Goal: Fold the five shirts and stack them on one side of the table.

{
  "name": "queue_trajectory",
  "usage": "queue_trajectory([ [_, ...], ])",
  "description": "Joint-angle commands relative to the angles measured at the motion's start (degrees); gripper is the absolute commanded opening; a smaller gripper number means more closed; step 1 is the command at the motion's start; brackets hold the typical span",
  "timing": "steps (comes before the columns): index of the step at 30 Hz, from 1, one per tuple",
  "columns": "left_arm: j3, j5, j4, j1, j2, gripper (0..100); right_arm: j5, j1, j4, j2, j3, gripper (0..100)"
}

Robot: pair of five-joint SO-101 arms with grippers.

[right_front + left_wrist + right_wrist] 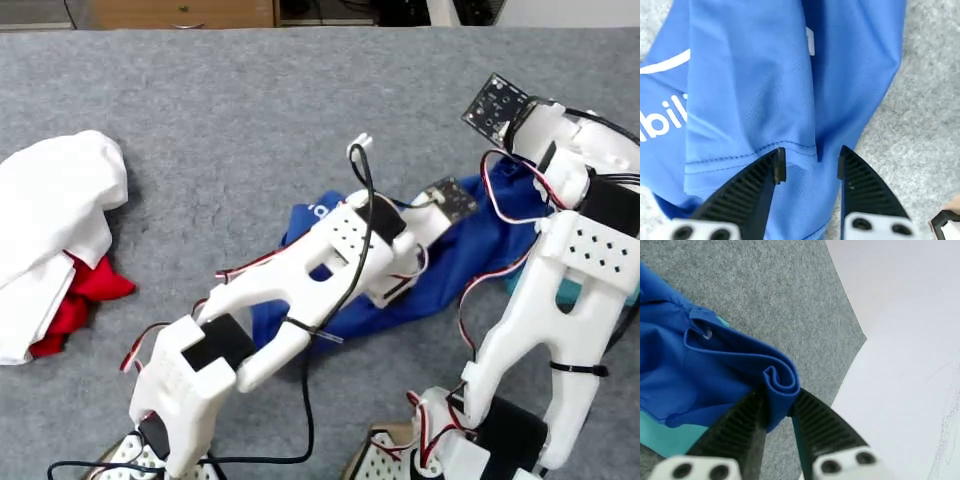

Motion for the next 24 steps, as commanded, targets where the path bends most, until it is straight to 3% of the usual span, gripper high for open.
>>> queue_trajectory([
  [1, 0.2, 0.0, -2.1, 0.0, 0.6, 18, -0.3, -1.2, -1.0, -2.2, -0.5, 0.2],
  [12, -4.8, -2.0, -2.8, -6.9, 8.1, 18, -0.3, -1.3, -1.0, -2.2, -0.4, 0.2],
  [24, -7.6, -2.0, 2.9, -2.7, 7.1, 18, -0.3, -1.9, -1.1, -2.1, -0.4, 0.2],
])
